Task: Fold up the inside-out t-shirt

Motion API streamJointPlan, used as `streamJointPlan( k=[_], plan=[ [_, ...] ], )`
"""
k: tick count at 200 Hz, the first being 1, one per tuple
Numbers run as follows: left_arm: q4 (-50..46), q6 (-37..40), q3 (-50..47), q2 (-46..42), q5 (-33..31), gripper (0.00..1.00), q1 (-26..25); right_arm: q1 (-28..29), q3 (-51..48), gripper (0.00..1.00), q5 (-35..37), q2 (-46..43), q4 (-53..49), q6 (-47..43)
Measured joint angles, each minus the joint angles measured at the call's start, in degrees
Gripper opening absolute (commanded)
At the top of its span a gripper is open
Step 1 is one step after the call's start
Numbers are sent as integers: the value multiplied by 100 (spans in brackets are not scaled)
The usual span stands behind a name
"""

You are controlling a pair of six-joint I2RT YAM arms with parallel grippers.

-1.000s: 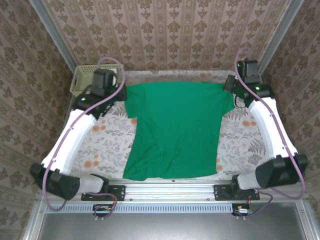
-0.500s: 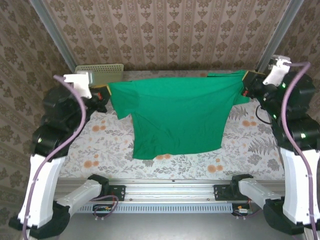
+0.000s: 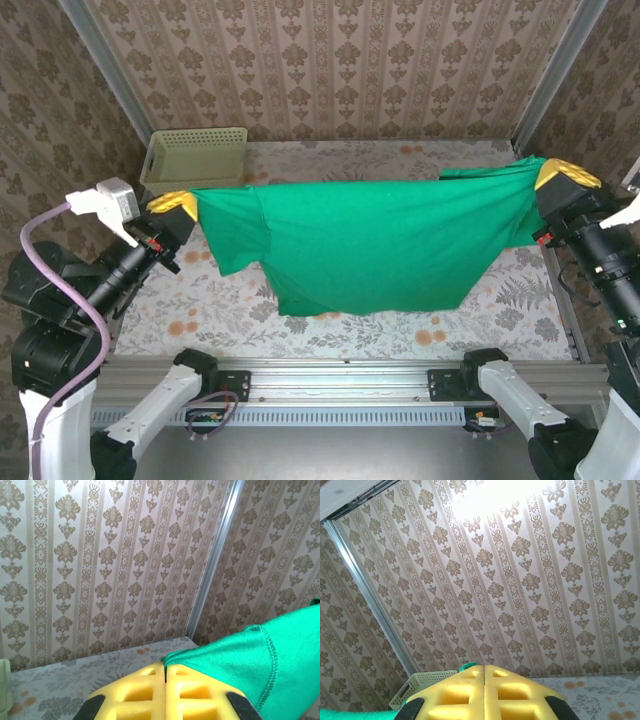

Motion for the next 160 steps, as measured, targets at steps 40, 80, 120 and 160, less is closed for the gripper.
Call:
streamJointPlan(
  k=[40,80,120,160],
  plan=[
    [131,15,328,787,-256,0,0,0,9,0,273,374,83,-4],
    [264,201,850,2712,-1060,0,20,0,-240,0,741,1626,688,-127],
    [404,243,911,4658,-1508,0,229,0,-984,0,935,3305,1427,-149],
    [619,238,1491,6658,-1639,0,459,4,-859,0,1023,5484,1851,-149]
  ],
)
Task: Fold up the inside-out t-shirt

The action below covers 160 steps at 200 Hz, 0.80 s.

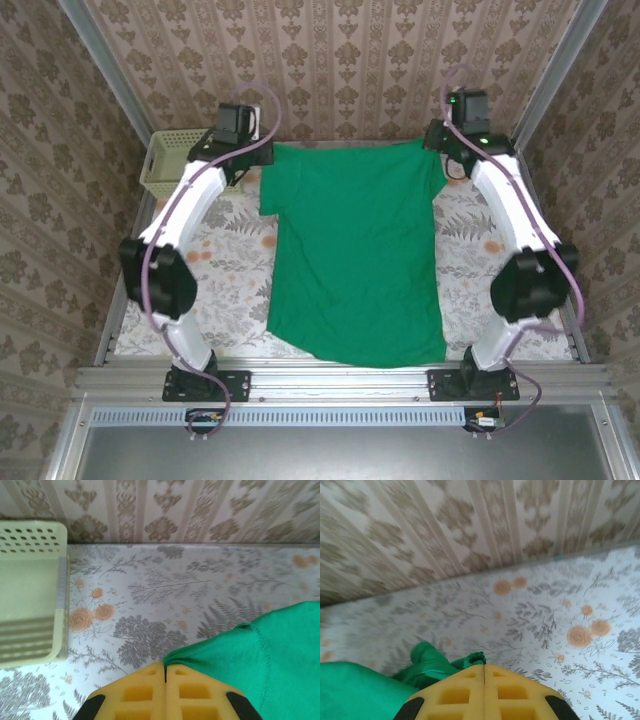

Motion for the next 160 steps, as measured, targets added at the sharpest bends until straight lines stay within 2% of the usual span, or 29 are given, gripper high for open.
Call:
streamJointPlan(
  k=[14,31,38,45,54,63,74,90,116,135,160],
  plan=[
    [17,0,531,776,-39,0,46,0,474,0,42,852,-9,0],
    [-61,0,1414,1749,-114,2,76,0,1517,0,96,1974,-179,0],
    [-103,2,1781,2100,-153,7,90,0,1985,8,109,2376,-260,2],
    [-164,0,2208,2468,-203,14,96,0,2516,22,142,2796,-358,0],
    [-240,-7,2719,2894,-262,27,105,0,3147,43,181,3252,-509,0],
    [-431,24,3250,3281,-326,43,122,0,3805,58,256,3676,-713,9],
    [-695,-26,3969,3724,-415,56,140,-4,4568,68,334,4107,-953,-7],
    [-1095,-20,4741,4107,-522,65,184,-22,5167,74,433,4354,-1290,17],
    [-1504,-72,4830,3912,-623,72,234,-44,4999,77,551,4068,-1519,2],
    [-1615,-109,4164,3274,-621,73,254,-42,3969,79,555,3322,-1519,4],
    [-1665,-197,2900,2048,-557,73,221,28,2037,81,555,1871,-1333,31]
  ],
)
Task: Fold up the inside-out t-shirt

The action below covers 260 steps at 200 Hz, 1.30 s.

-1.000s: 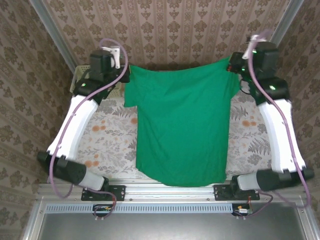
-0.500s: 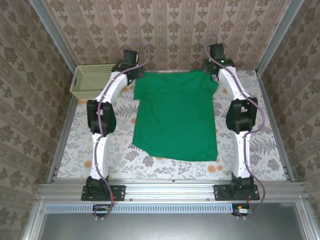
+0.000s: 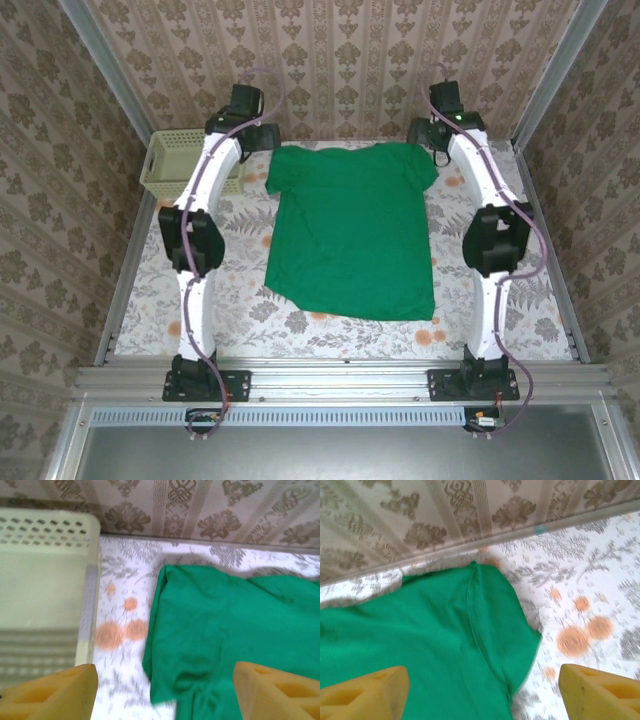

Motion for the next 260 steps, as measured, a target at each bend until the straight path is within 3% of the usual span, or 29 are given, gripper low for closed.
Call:
streamJointPlan(
  k=[66,98,130,173,195,233,260],
  plan=[
    [601,-763,-4610,-3329,223,73,-636,874,-4059,80,-39,-3668,529,234],
    [726,-1154,-6526,-4120,286,73,-1014,1060,-5893,78,-195,-4614,540,645],
    [977,-1384,-7928,-4793,505,73,-1290,1388,-7285,77,-376,-5016,485,1091],
    [1648,-1517,-8557,-4778,826,67,-1366,1482,-8323,73,-562,-5233,529,1698],
    [1998,-1598,-8572,-4433,914,58,-1375,1482,-8478,69,-599,-5228,634,1943],
    [2081,-1727,-8572,-4004,734,46,-1720,1534,-8605,49,-765,-4918,1029,2168],
    [2063,-1845,-8555,-3985,715,26,-1858,1628,-8649,25,-798,-4760,1137,2256]
  ],
)
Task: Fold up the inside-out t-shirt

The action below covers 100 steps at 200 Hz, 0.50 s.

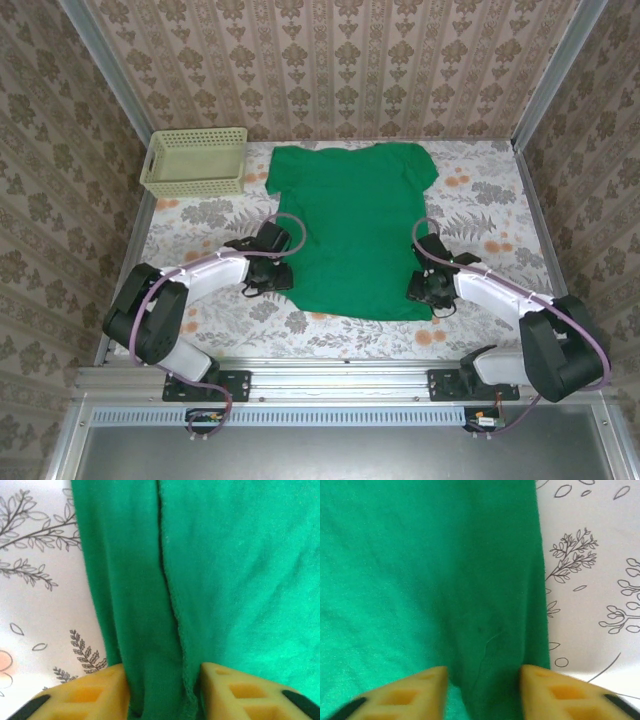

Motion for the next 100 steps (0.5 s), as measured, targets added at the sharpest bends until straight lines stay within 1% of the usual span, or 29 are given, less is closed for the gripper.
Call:
streamJointPlan(
  k=[12,24,32,40,58,87,100],
  plan=[
    [-42,-48,37,-2,-2,17,-2,22,0,14,13,2,24,4],
    [-109,-61,94,-2,-2,10,-2,26,7,6,52,2,15,11],
    [-203,-92,164,-4,0,4,-17,26,37,2,92,0,-28,-20],
    [-328,-133,262,-26,4,0,-48,26,96,1,157,-2,-111,-61],
    [-723,-140,584,-195,-13,0,-208,26,341,0,352,-81,-372,-140],
    [-1320,-195,1091,-911,-83,0,-507,26,863,0,726,-509,-876,-330],
    [-1510,-219,1189,-1209,-76,4,-511,26,1084,0,879,-688,-1071,-422]
  ],
)
